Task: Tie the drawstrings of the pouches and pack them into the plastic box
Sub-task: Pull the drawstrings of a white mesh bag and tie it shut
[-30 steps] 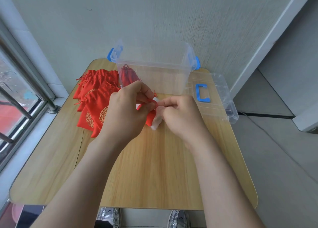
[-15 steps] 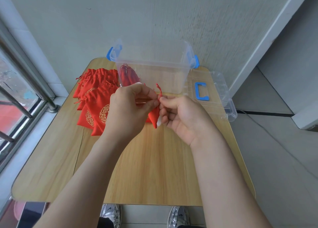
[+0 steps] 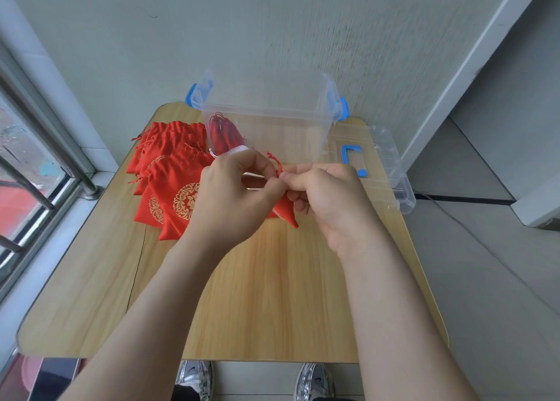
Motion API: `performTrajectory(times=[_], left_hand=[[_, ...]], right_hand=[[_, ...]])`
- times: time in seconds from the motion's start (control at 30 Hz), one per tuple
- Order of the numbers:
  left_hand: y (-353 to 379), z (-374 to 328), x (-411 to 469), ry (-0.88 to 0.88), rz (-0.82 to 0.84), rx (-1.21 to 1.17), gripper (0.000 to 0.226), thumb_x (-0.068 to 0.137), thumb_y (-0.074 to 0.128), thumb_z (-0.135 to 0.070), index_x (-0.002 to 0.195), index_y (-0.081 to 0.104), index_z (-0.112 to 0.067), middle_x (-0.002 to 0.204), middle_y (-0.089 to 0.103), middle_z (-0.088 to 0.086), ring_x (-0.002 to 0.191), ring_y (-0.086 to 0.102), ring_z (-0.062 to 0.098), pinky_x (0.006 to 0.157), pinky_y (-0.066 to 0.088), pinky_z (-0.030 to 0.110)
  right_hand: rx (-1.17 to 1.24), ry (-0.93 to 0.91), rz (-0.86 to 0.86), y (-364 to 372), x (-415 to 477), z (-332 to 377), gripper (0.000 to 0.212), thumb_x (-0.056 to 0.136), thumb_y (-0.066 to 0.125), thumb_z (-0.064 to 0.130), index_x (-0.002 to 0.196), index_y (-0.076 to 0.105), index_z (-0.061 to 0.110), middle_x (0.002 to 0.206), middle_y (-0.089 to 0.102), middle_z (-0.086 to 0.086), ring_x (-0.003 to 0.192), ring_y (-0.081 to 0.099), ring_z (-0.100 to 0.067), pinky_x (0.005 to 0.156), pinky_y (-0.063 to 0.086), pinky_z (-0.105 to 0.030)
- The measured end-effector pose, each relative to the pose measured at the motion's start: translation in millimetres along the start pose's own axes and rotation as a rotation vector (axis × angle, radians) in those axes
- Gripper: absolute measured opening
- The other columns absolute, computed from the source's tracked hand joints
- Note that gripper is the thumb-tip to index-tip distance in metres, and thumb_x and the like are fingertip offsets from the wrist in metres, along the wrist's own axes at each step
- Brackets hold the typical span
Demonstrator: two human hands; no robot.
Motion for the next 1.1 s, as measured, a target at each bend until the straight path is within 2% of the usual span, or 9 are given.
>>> performTrajectory(times=[0.1,0.13,0.2,0.4,0.53,0.7,0.83,0.93,1.1], left_hand=[[8,15,0,-0.134,0.061,-0.073,0.026,0.091,0.05,-0.027,0.078,0.058,-0.005,0.07,0.064,0.003,0.068,0.063,0.019,0.064,0.053,0.038],[7,20,1,-0.172,0.058,-0.113,0.035,0.09,0.043,-0.031,0.083,0.056,0.001,0.081,0.064,0.017,0.078,0.064,0.032,0.072,0.057,0.05],[0,29,2,-0.225,0.004,-0.16,0.046,0.087,0.036,-0.036,0.09,0.057,0.004,0.093,0.067,0.021,0.095,0.066,0.037,0.09,0.056,0.06],[1,34,-1,-0.305,0.013,-0.173,0.051,0.095,0.038,-0.045,0.071,0.068,-0.011,0.074,0.075,0.007,0.081,0.071,0.029,0.089,0.058,0.057],[7,26,1,-0.201,0.027,-0.084,0.06,0.102,0.042,-0.069,0.082,0.063,-0.016,0.066,0.066,-0.007,0.066,0.061,0.013,0.067,0.05,0.041],[0,19,6,-0.077,-0.052,0.168,0.047,0.112,0.042,-0.043,0.075,0.041,-0.013,0.062,0.043,-0.009,0.056,0.04,0.01,0.052,0.031,0.023],[-5,22,7,-0.076,-0.083,0.234,0.048,0.111,0.045,-0.042,0.075,0.043,-0.011,0.063,0.047,0.0,0.062,0.043,0.021,0.054,0.031,0.026],[-11,23,8,-0.071,-0.104,0.236,0.048,0.111,0.047,-0.042,0.081,0.054,-0.004,0.073,0.06,0.008,0.072,0.056,0.029,0.066,0.044,0.041],[-16,28,10,-0.098,-0.114,0.265,0.051,0.11,0.047,-0.042,0.083,0.06,0.0,0.076,0.064,0.012,0.077,0.06,0.034,0.071,0.048,0.053]], right_hand=[[-0.097,-0.054,-0.042,-2,-2,6,0.014,0.093,0.071,0.003,0.087,0.08,0.012,0.064,0.072,0.007,0.055,0.064,-0.002,0.054,0.048,-0.017],[-0.139,-0.071,-0.076,-6,-1,7,0.014,0.092,0.072,0.005,0.085,0.08,0.014,0.068,0.073,0.008,0.06,0.065,-0.003,0.057,0.049,-0.019],[-0.163,-0.089,-0.112,-10,0,9,0.014,0.091,0.073,0.007,0.082,0.08,0.015,0.071,0.074,0.007,0.063,0.065,-0.004,0.06,0.049,-0.02],[-0.19,-0.077,-0.059,-4,-1,9,0.013,0.09,0.075,0.009,0.082,0.081,0.016,0.066,0.072,0.007,0.056,0.062,0.0,0.05,0.047,-0.015],[-0.19,-0.065,0.024,5,-3,7,0.01,0.088,0.075,0.009,0.086,0.083,0.015,0.068,0.073,0.005,0.059,0.064,-0.004,0.057,0.048,-0.02],[-0.222,-0.133,0.104,12,-6,10,0.009,0.09,0.081,0.008,0.093,0.083,0.016,0.077,0.078,-0.003,0.064,0.069,-0.009,0.064,0.054,-0.021],[-0.387,-0.213,0.115,13,-8,14,0.016,0.091,0.078,0.007,0.102,0.081,0.017,0.082,0.08,0.0,0.069,0.074,-0.005,0.065,0.058,-0.019],[-0.581,-0.28,0.076,15,-8,15,0.01,0.084,0.076,0.015,0.085,0.081,0.023,0.07,0.077,0.004,0.071,0.075,-0.012,0.069,0.063,-0.033],[-0.649,-0.312,0.028,10,-9,18,0.014,0.078,0.078,0.034,0.071,0.077,0.021,0.065,0.075,0.008,0.067,0.072,-0.009,0.063,0.06,-0.029]])
Point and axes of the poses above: each hand's wrist, its own x-axis towards the middle knuckle, its own y-axis out of the palm, z = x × y, the point moved 10 cm from there along x, towards the middle knuckle
